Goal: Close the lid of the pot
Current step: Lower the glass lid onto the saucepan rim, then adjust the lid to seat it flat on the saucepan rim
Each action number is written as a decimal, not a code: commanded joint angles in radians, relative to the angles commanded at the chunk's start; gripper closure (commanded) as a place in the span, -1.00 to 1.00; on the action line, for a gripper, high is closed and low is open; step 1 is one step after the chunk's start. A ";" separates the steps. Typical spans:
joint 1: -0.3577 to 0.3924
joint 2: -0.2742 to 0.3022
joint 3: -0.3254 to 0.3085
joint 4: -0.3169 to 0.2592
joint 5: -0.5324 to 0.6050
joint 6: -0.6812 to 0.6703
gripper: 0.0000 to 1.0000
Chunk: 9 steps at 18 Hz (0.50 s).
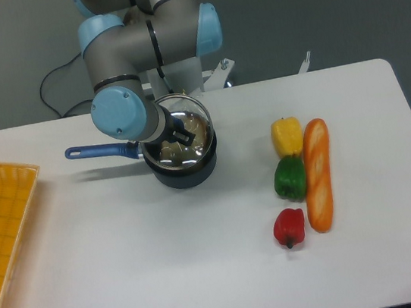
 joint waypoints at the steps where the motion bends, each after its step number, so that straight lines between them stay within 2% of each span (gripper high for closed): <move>1: 0.000 0.000 0.000 0.000 0.000 0.000 0.10; 9: -0.002 -0.003 -0.008 0.005 0.002 -0.002 0.09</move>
